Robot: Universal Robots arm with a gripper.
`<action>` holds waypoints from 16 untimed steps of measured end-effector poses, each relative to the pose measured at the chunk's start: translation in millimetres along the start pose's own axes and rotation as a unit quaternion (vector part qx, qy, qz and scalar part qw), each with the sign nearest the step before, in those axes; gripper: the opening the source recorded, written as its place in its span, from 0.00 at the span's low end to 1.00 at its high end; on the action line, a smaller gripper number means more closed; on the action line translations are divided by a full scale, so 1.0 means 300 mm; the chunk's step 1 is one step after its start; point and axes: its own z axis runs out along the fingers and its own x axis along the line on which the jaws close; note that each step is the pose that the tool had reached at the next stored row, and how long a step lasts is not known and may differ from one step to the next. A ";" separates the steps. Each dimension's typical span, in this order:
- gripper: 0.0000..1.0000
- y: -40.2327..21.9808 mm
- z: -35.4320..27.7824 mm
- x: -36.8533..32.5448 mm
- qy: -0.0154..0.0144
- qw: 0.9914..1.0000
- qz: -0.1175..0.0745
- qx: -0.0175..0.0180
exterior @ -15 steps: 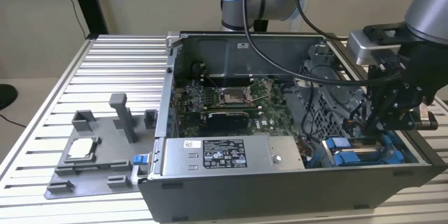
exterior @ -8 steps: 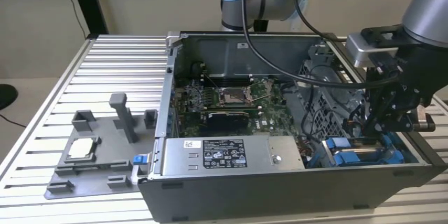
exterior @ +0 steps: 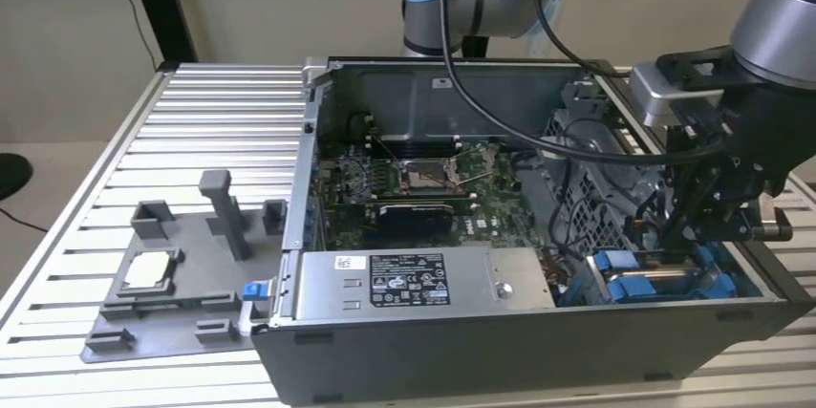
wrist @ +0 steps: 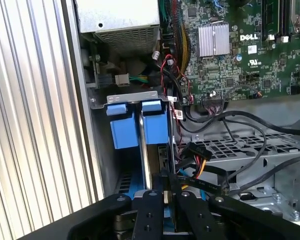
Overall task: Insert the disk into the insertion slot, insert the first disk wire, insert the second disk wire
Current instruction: 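Insert the first disk wire, then insert the second disk wire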
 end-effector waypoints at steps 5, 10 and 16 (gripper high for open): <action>0.00 0.003 0.003 0.000 0.000 1.000 -0.002 0.000; 0.00 0.005 0.009 -0.003 -0.001 1.000 -0.005 0.001; 0.00 0.007 0.018 -0.007 -0.001 1.000 -0.010 0.002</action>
